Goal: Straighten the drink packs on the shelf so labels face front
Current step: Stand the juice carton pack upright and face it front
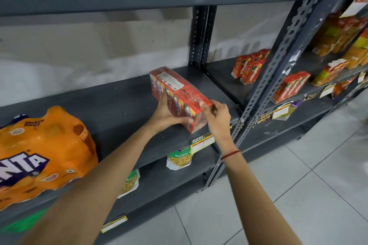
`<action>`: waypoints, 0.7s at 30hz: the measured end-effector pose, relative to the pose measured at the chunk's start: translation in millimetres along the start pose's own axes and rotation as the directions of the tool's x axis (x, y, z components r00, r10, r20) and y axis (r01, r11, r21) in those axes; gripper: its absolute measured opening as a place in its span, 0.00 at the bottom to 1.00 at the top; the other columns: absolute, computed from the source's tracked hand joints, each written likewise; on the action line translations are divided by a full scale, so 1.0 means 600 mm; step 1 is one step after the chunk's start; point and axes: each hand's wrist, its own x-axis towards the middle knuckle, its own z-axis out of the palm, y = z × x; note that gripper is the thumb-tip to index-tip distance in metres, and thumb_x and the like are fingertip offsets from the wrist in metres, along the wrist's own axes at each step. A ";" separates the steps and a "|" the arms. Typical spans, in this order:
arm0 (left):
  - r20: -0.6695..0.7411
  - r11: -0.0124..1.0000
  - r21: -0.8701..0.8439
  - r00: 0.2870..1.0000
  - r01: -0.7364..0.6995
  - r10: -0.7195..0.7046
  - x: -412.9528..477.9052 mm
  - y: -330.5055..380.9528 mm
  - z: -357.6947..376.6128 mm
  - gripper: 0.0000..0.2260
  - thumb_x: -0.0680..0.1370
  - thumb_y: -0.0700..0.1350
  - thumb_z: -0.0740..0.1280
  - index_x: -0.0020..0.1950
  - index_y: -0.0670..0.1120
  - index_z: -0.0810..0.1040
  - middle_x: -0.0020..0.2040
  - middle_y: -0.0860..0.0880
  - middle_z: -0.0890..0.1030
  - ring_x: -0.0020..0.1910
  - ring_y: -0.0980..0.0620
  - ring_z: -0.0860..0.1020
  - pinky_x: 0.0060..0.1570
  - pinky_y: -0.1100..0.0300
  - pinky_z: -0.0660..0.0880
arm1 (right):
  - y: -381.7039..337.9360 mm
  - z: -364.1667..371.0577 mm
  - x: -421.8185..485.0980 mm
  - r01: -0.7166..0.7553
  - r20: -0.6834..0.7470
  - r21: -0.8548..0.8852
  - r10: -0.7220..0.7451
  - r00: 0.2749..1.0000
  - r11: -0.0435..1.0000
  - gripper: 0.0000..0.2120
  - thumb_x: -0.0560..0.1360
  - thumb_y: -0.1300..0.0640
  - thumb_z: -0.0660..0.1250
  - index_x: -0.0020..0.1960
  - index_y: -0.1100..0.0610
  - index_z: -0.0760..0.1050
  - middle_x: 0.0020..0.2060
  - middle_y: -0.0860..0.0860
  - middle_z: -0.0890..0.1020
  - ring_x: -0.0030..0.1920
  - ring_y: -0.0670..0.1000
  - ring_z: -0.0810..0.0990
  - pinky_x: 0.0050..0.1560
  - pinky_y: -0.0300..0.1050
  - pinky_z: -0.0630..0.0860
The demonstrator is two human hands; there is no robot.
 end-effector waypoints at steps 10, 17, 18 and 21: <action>0.076 0.989 -0.133 0.996 0.062 -0.052 -0.051 -0.057 -0.063 0.54 0.55 0.52 0.80 0.76 0.54 0.56 0.69 0.52 0.72 0.68 0.56 0.71 0.67 0.53 0.70 | -0.065 0.082 -0.081 0.040 -0.185 -0.111 -0.060 0.981 0.993 0.20 0.80 0.47 0.57 0.33 0.58 0.65 0.33 0.53 0.73 0.32 0.51 0.71 0.32 0.42 0.62; -0.497 0.966 -0.244 0.844 0.087 -0.202 -0.143 -0.072 -0.044 0.16 0.75 0.44 0.69 0.62 0.45 0.77 0.59 0.49 0.80 0.61 0.50 0.77 0.56 0.65 0.72 | -0.090 0.137 -0.087 0.059 -0.135 0.034 -0.054 0.989 0.998 0.19 0.80 0.49 0.56 0.34 0.57 0.65 0.34 0.54 0.74 0.31 0.47 0.68 0.32 0.35 0.61; -0.595 0.977 -0.189 0.781 0.094 -0.191 -0.153 -0.063 -0.027 0.16 0.76 0.44 0.68 0.64 0.45 0.75 0.60 0.48 0.79 0.61 0.51 0.76 0.55 0.66 0.70 | -0.089 0.131 -0.064 0.064 -0.173 0.061 -0.052 0.984 0.996 0.18 0.80 0.50 0.57 0.34 0.57 0.67 0.35 0.56 0.75 0.32 0.46 0.68 0.33 0.36 0.61; -0.674 0.990 -0.132 0.729 0.044 -0.122 -0.164 -0.033 0.020 0.26 0.73 0.51 0.70 0.69 0.47 0.69 0.66 0.49 0.74 0.62 0.54 0.74 0.56 0.67 0.70 | -0.085 0.115 0.027 0.086 -0.163 0.096 -0.069 0.984 0.992 0.15 0.78 0.47 0.60 0.50 0.59 0.77 0.52 0.59 0.79 0.49 0.51 0.75 0.51 0.45 0.71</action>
